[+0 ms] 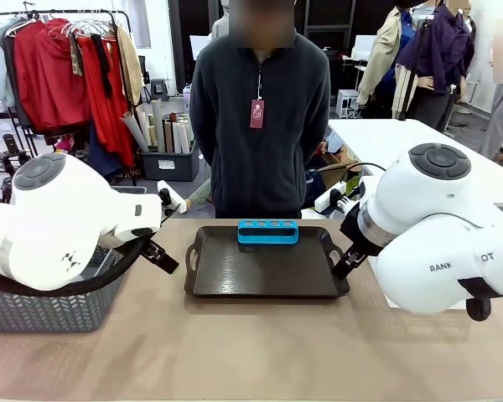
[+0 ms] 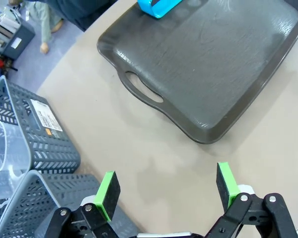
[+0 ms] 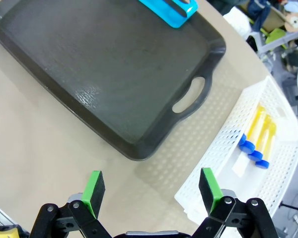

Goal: Prepare the laboratory tools.
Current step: Pick up one Large Measuring Cup and place it on the Handle tray.

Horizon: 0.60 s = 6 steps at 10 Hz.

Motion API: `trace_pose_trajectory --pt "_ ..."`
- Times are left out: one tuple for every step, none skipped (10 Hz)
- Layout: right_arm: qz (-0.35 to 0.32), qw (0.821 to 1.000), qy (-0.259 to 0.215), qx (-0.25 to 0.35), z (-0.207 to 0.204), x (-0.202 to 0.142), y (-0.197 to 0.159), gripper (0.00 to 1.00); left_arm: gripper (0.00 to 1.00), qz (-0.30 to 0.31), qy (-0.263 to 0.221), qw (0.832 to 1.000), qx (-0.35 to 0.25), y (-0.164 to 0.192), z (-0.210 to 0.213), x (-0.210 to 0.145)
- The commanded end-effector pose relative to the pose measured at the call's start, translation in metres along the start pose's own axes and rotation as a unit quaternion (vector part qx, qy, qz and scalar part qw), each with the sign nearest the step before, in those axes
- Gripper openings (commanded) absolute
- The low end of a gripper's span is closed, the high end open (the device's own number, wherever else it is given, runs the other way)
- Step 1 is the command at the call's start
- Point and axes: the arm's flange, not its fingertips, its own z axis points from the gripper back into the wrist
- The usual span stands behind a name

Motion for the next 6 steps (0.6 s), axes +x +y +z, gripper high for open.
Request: trace_pose_trajectory --pt "-0.003 1.0 -0.007 -0.003 -0.0031 -0.0009 -0.007 1.0 1.0 0.005 0.006 1.0 -0.003 -0.0018 -0.0053 -0.0022" --pt "-0.003 1.0 -0.007 -0.003 -0.0031 -0.0009 -0.007 1.0 1.0 0.005 0.006 1.0 -0.003 -0.0018 -0.0053 -0.0022" --pt "-0.003 1.0 -0.007 -0.003 -0.0031 -0.0009 -0.007 1.0 1.0 0.005 0.006 1.0 -0.003 -0.0018 -0.0053 -0.0022" --pt "-0.003 1.0 -0.007 -0.003 -0.0031 -0.0009 -0.007 1.0 1.0 0.005 0.006 1.0 -0.003 -0.0018 -0.0053 -0.0022" --pt "-0.003 1.0 -0.007 -0.003 -0.0031 -0.0009 -0.007 1.0 1.0 0.005 0.006 1.0 -0.003 -0.0018 -0.0053 -0.0022" --pt "-0.003 1.0 -0.007 -0.003 -0.0031 -0.0009 -0.007 1.0 1.0 0.005 0.006 1.0 -0.003 -0.0018 -0.0053 -0.0022"
